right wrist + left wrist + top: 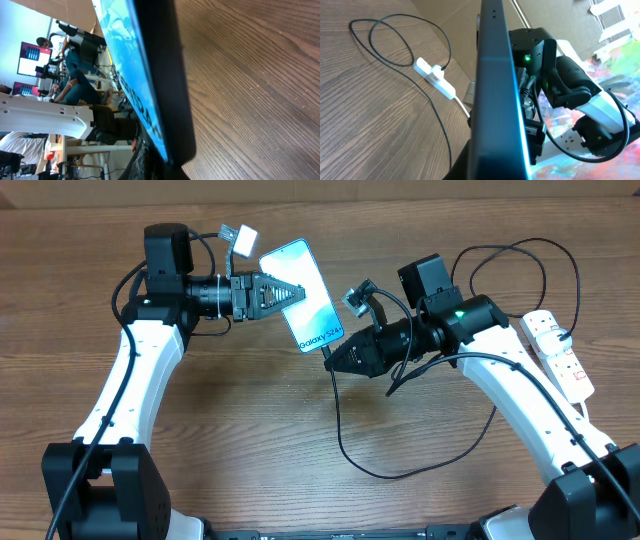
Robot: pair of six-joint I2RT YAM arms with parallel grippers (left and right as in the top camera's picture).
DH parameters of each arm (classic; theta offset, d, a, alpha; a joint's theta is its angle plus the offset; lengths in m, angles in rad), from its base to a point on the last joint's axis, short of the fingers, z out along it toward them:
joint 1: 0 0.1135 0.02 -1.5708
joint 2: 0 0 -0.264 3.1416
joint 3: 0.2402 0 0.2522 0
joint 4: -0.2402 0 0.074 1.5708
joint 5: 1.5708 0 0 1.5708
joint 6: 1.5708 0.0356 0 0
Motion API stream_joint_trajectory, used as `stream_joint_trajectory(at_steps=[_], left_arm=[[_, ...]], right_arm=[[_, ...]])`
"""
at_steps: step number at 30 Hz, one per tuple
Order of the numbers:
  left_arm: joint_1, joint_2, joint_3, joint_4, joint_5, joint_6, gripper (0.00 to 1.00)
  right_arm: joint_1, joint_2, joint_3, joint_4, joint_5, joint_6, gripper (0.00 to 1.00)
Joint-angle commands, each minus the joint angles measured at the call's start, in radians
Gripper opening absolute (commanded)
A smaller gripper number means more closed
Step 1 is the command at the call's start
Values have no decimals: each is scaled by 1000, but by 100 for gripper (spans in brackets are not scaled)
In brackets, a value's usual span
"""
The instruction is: Plug charger to phone and switch on socket
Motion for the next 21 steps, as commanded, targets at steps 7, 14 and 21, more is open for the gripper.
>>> stream_joint_trajectory(at_steps=[7, 14, 21], left_arm=[[-48, -15, 12, -86, 135, 67, 4], [-50, -15, 12, -139, 135, 100, 4], [-77, -15, 12, -146, 135, 112, 4]], right_arm=[[2, -29, 31, 28, 6, -6, 4], [2, -29, 69, 12, 47, -6, 4], [2, -29, 73, 12, 47, -6, 4]])
